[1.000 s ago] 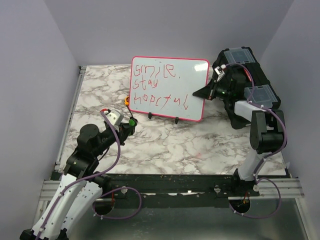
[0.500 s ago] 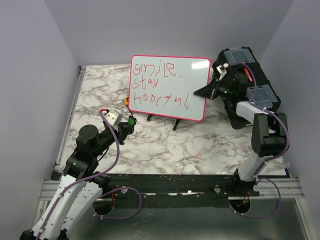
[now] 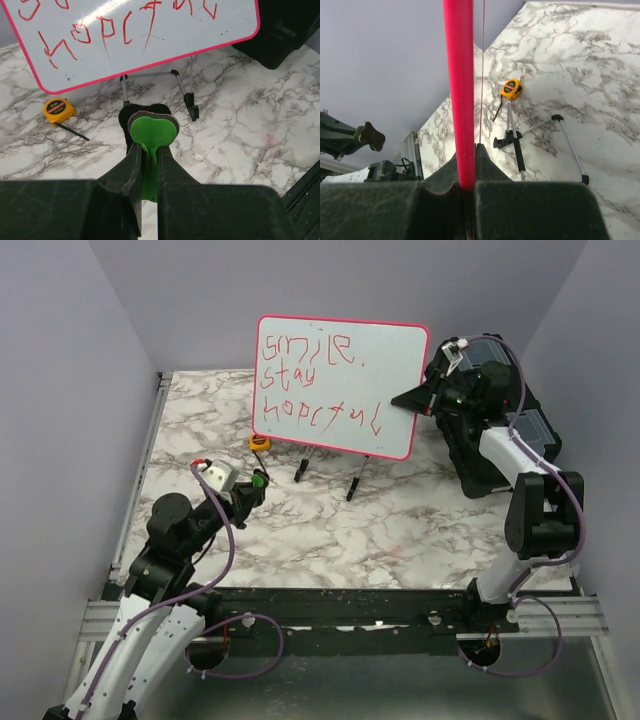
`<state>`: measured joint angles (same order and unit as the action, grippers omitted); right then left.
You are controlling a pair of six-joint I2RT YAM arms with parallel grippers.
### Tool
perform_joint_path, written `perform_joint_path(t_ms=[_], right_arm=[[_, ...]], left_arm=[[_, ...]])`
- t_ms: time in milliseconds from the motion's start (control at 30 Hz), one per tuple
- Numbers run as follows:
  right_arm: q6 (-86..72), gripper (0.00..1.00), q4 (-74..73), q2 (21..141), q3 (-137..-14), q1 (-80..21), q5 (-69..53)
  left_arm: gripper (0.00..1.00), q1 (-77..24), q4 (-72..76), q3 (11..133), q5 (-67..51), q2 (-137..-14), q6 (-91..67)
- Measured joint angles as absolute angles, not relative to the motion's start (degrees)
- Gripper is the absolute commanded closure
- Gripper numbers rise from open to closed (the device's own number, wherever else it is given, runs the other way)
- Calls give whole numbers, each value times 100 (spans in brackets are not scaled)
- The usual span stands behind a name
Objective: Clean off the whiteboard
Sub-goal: Pick up the whiteboard from the center of the board, then erase the whiteboard using the whiteboard eraser.
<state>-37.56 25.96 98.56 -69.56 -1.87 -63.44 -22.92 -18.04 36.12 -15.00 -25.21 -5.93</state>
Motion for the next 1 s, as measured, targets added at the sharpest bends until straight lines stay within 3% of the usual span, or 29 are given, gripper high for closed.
perform_joint_path(t_ms=[400, 800, 1000], right_arm=[[-3098, 99, 1352, 8976, -7000, -239, -6486], [-80, 99, -1566, 6949, -5492, -290, -6755], [550, 99, -1756, 6084, -4722, -266, -6862]], left_arm=[[100, -2095, -1406, 3413, -1616, -2182, -1485], [100, -2095, -775, 2858, -2475, -1855, -3312], [100, -2095, -742, 2357, -2469, -1601, -3771]])
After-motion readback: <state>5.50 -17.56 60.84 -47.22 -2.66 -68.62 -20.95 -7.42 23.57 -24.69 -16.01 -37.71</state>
